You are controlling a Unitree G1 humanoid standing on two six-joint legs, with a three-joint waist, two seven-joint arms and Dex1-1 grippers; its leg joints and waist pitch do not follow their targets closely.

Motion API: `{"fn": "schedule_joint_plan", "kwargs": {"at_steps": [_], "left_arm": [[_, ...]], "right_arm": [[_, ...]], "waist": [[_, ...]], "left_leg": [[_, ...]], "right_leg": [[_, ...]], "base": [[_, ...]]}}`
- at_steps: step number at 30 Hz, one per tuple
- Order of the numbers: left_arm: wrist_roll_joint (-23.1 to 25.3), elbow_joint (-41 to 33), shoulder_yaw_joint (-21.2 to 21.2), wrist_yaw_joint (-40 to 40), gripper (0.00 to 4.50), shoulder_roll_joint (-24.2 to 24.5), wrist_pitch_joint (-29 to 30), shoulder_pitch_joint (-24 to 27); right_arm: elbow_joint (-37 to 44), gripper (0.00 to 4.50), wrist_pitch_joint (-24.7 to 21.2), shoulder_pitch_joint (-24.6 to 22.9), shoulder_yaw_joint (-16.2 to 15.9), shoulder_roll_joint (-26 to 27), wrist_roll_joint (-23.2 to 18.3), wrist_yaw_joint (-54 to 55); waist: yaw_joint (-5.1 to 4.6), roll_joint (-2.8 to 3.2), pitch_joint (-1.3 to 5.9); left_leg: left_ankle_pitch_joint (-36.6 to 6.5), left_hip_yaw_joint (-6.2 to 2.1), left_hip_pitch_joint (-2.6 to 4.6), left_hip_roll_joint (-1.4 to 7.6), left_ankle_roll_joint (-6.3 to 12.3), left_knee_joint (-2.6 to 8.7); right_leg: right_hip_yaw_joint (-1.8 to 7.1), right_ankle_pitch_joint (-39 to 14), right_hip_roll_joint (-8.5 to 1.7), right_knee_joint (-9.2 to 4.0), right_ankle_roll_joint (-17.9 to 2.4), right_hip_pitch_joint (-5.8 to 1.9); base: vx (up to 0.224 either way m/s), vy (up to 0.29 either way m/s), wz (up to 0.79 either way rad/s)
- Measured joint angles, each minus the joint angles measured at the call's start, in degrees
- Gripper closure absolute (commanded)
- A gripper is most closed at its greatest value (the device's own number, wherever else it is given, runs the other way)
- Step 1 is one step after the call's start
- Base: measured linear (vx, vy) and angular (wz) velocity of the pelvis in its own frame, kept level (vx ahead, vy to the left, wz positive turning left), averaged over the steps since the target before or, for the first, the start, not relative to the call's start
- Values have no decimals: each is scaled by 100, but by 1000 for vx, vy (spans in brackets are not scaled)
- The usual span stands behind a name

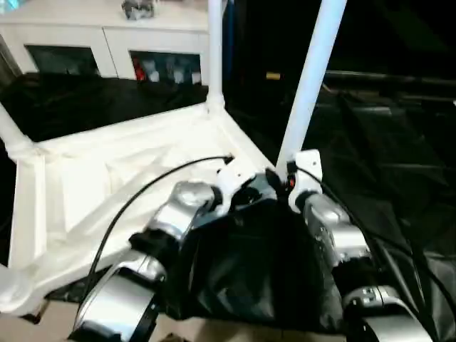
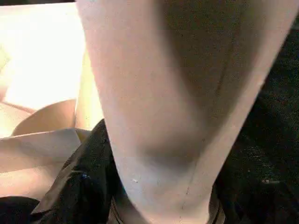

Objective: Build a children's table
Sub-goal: Rotate leg to tighten

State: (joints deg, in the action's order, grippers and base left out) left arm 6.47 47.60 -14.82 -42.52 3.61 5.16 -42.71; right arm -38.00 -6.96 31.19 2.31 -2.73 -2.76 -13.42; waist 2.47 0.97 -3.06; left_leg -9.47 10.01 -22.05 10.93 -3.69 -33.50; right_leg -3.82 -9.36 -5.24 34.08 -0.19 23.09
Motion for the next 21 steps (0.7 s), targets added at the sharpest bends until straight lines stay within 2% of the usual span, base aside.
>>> {"fn": "schedule_joint_plan", "kwargs": {"at_steps": [2, 5, 8, 12, 14, 18, 21], "left_arm": [[0, 12, -9, -15, 450, 15, -40, -7], [-2, 12, -16, -75, 450, 32, -68, -7], [-1, 37, -30, -104, 450, 48, -146, -7], [13, 174, -89, -129, 450, 32, -337, -51], [23, 195, -136, -219, 450, 25, -436, -55], [23, 186, -147, -303, 450, 39, -491, -55], [22, 122, -167, -430, 450, 101, -560, -12]], "right_arm": [[40, 133, 2, -27, 19, -7, -10, -160], [208, 91, 45, -188, -36, -128, 8, -420], [539, 91, 76, -441, -247, -380, 13, -804], [910, 91, 66, -707, -287, -751, -32, -1317], [1294, 91, 8, -972, -270, -1130, -212, -1768], [1713, 91, -61, -1409, -129, -1726, -511, -2529], [2042, 91, -209, -1786, 110, -2330, -835, -3170]], "waist": [[10, 0, 0], [28, 2, 0], [48, 11, -5], [73, 20, -5], [116, 29, -5], [143, 31, -6], [196, 31, -7]], "left_leg": [[0, 0, 0, 3, 0, 3], [0, 0, 0, 3, 1, 5], [0, 1, 0, 3, 0, 3], [0, 1, 2, 4, 0, 8], [0, 1, 0, 3, 1, 7], [-1, 2, -9, 3, 5, 3], [-1, 4, -8, 5, 10, 0]], "right_leg": [[-2, -2, 1, -1, 3, 1], [-3, -3, 1, -2, 4, 1], [-3, -2, 1, -1, 4, 1], [-4, -3, 1, 0, 5, 2], [-4, -6, 0, -2, 9, 0], [-4, -7, -2, -2, 12, 2], [-4, -9, -2, -3, 15, 1]], "base": [[0, 0, 0], [0, 0, 0], [0, 0, 0], [0, 0, 0], [0, 0, 0], [0, 0, 0], [0, 0, 0]]}}
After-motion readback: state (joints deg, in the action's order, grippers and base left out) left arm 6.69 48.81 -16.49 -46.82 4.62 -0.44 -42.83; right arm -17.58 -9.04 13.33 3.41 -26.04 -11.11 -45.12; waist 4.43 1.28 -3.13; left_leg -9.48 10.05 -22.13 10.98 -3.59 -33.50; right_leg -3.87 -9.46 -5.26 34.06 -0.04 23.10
